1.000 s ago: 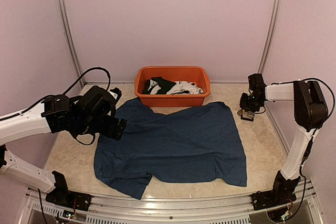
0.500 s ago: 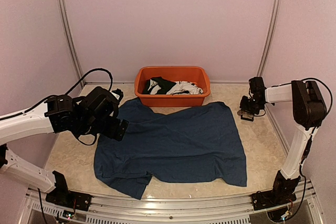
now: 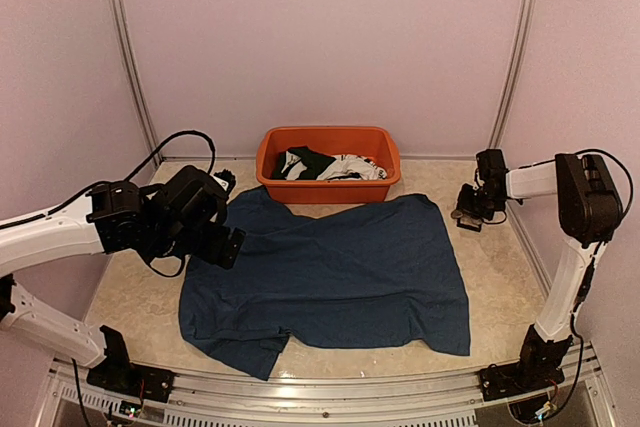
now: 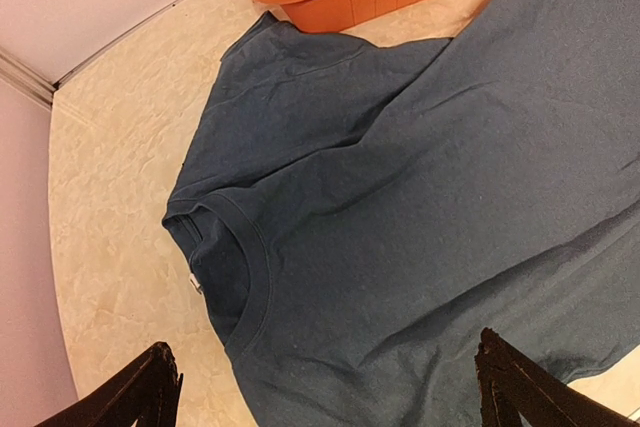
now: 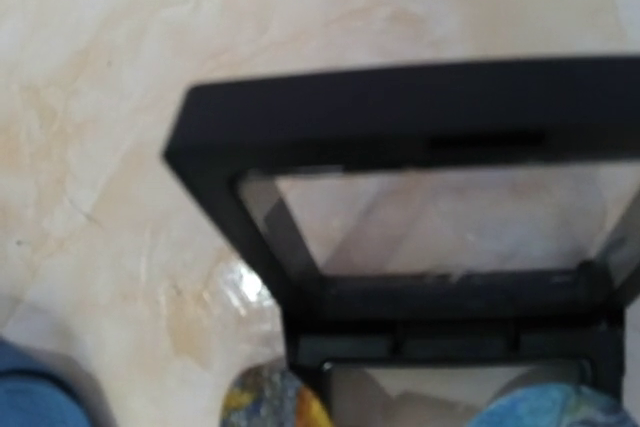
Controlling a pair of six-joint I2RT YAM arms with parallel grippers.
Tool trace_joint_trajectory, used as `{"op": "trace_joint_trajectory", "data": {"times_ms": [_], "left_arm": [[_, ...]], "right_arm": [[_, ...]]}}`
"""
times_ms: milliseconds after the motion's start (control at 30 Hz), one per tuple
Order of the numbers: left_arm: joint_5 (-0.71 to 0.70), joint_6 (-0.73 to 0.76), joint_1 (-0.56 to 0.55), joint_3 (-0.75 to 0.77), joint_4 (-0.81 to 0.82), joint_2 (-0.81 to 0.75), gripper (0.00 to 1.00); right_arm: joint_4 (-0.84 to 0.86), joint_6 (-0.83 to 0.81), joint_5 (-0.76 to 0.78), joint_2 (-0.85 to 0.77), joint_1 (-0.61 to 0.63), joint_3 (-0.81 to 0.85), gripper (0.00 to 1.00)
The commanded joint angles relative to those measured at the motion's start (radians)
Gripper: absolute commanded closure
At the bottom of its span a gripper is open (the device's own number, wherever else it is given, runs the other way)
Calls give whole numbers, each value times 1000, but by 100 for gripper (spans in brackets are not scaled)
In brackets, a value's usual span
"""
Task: Pin the brooch onto the clothing
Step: Pick up the brooch from the brooch box.
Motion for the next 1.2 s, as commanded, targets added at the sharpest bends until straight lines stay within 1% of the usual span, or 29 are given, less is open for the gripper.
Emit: {"op": "trace_joint_trajectory", "data": {"times_ms": [0,167,267,400,567,667,733,800,867,933,1033,1167], "left_arm": [[-17,2,-5,-5,6,15,1],[-15,0,-5,-5,7,17,1],[-11,-1,-4,-5,10,14,1],[-3,14,-14,10,25,3,1],[75,112,-61,42,103,-16,1],[147,180,-95,61,180,-18,1],[161,245,-121,52,263,-15,1],[186,351,-148,15,407,-10,1],[215,521,-171,-45,535,-5,1],[242,604,-178,-75,632,2,1],[270,654,-174,-67,698,39,1],[300,702,-179,-29,730,109,1]], "right_arm": [[27,6,-41,5,-14,-20,100],[51,5,-83,-26,-14,-34,100],[62,-1,-119,-71,-15,-44,100],[35,-6,-153,-148,-4,-44,100],[-29,-82,-182,-292,77,-26,100],[-74,-130,-199,-399,154,-26,100],[-105,-147,-214,-462,215,-25,100],[-138,-168,-219,-519,301,-23,100],[-175,-179,-207,-566,401,-21,100],[-189,-175,-181,-610,506,-27,100],[-196,-158,-127,-656,664,-40,100],[-219,-146,-24,-658,818,-30,100]]}}
